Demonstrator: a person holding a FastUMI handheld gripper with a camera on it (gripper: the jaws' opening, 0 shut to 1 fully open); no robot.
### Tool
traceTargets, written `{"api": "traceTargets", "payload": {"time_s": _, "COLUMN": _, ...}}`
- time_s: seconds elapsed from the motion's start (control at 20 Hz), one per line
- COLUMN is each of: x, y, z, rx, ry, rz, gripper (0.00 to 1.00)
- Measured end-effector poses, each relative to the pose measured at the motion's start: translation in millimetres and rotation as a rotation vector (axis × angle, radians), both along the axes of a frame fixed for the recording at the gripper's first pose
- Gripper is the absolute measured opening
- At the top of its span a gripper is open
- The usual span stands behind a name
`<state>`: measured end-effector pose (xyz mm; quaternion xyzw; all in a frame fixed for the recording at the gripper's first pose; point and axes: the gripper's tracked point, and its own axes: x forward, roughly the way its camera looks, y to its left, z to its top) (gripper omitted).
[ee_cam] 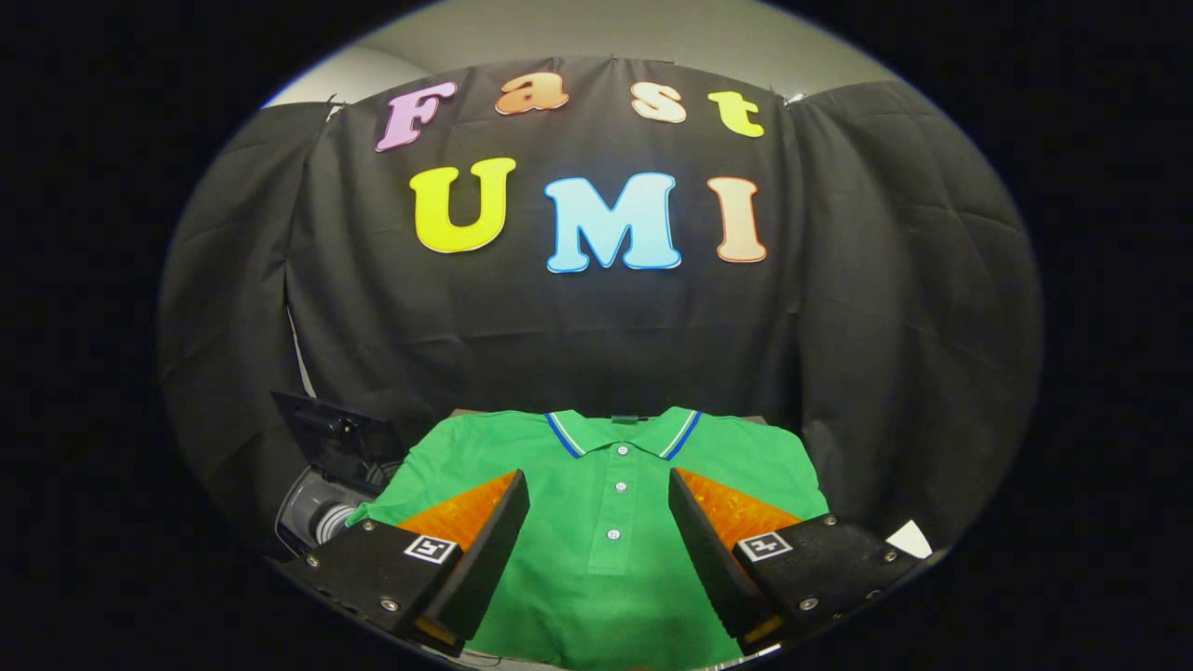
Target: Put the clothes into the washing machine and then close the washing machine lid.
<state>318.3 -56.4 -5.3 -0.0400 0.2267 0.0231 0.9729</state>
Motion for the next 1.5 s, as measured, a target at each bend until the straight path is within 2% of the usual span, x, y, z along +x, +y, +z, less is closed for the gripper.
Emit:
{"api": "traceTargets", "payload": {"time_s": 0.5, "x": 17, "y": -2, "z": -59, "rx": 0.007, "ry": 0.231, "rz": 0.037, "gripper": 0.94}}
{"api": "traceTargets", "payload": {"time_s": 0.9, "x": 16, "y": -1, "z": -66, "rx": -0.005, "ry": 0.264, "rz": 0.05, "gripper": 0.94}}
{"api": "traceTargets", "payload": {"time_s": 1.0, "x": 14, "y": 2, "z": -65, "rx": -0.006, "ry": 0.255, "rz": 0.051, "gripper": 0.81}}
{"api": "traceTargets", "payload": {"time_s": 1.05, "x": 14, "y": 5, "z": -65, "rx": -0.008, "ry": 0.25, "rz": 0.058, "gripper": 0.67}}
{"api": "traceTargets", "payload": {"time_s": 1.1, "x": 14, "y": 7, "z": -64, "rx": -0.01, "ry": 0.246, "rz": 0.068, "gripper": 0.62}}
{"api": "traceTargets", "payload": {"time_s": 1.2, "x": 14, "y": 9, "z": -64, "rx": -0.008, "ry": 0.245, "rz": 0.083, "gripper": 0.46}}
{"api": "traceTargets", "payload": {"time_s": 1.25, "x": 13, "y": 11, "z": -65, "rx": -0.003, "ry": 0.245, "rz": 0.095, "gripper": 0.32}}
{"api": "traceTargets", "payload": {"time_s": 1.35, "x": 13, "y": 13, "z": -65, "rx": -0.015, "ry": 0.244, "rz": 0.118, "gripper": 0.12}}
{"api": "traceTargets", "payload": {"time_s": 1.4, "x": 14, "y": 14, "z": -63, "rx": -0.017, "ry": 0.237, "rz": 0.128, "gripper": 0.1}}
{"api": "traceTargets", "payload": {"time_s": 1.5, "x": 14, "y": 11, "z": -61, "rx": 0.004, "ry": 0.221, "rz": 0.129, "gripper": 0.01}}
